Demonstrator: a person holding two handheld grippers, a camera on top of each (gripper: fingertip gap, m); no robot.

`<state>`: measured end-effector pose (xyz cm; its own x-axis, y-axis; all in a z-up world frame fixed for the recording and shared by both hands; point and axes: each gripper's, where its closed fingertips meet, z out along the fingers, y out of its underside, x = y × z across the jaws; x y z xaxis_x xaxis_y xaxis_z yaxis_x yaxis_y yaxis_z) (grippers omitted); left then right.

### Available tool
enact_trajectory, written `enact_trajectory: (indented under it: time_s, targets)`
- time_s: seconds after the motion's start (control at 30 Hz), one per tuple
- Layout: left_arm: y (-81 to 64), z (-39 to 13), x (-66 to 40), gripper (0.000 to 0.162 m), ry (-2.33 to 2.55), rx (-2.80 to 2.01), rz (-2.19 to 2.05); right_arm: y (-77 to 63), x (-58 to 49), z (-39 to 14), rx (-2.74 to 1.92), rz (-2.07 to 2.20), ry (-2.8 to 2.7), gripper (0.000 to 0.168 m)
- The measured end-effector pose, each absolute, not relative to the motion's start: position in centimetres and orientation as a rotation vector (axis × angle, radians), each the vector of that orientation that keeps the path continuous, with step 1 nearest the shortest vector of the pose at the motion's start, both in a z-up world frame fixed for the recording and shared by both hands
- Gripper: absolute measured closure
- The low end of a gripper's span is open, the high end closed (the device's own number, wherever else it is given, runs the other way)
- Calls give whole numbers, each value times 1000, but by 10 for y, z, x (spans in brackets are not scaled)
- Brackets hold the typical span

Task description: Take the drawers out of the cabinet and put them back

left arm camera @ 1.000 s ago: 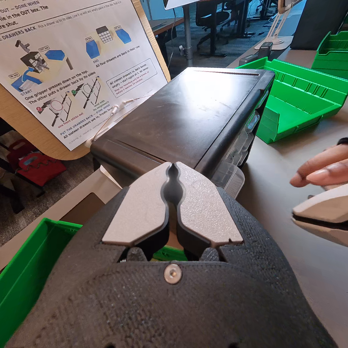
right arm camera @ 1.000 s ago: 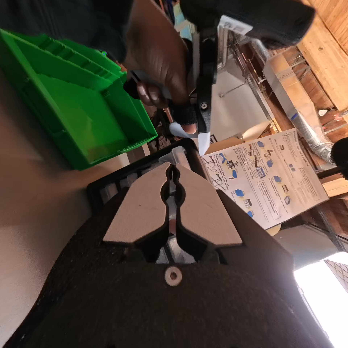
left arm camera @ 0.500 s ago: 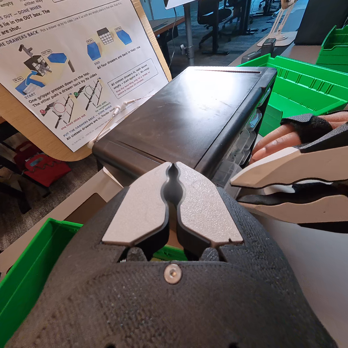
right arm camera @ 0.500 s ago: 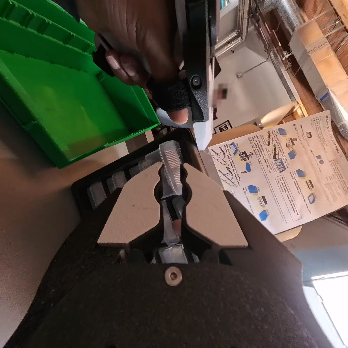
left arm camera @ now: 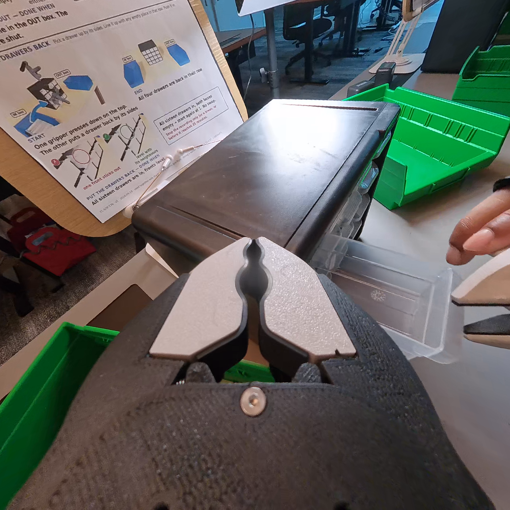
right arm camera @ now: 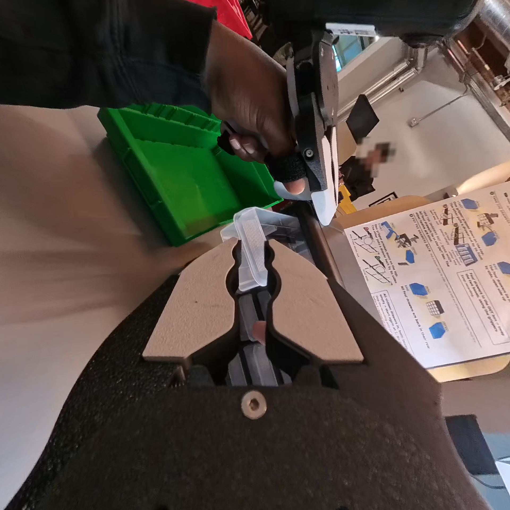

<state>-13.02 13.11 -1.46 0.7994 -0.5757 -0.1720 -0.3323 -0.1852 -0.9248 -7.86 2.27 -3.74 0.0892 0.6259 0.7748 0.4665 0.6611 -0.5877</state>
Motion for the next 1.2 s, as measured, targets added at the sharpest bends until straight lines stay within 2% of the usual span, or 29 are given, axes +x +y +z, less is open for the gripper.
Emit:
enact_trajectory:
  time_s: [0.23, 0.4, 0.63, 0.97, 1.2]
  targets:
    - [131, -15, -131, 162, 702, -1792, -257, 31, -85, -46, -930, 42, -1618, 140]
    - [131, -15, -131, 162, 702, -1790, -262, 32, -87, -44, -901, -24, -1661, 149]
    - [131, -15, -130, 162, 704, -1790, -251, 2, -73, -31, -962, 171, -1781, 149]
    - [130, -14, -130, 162, 708, -1786, -250, -32, -51, 42, -1200, 740, -1777, 151]
    - [130, -14, -130, 162, 708, -1782, -262, -28, -8, 31, -1258, 724, -1716, 151]
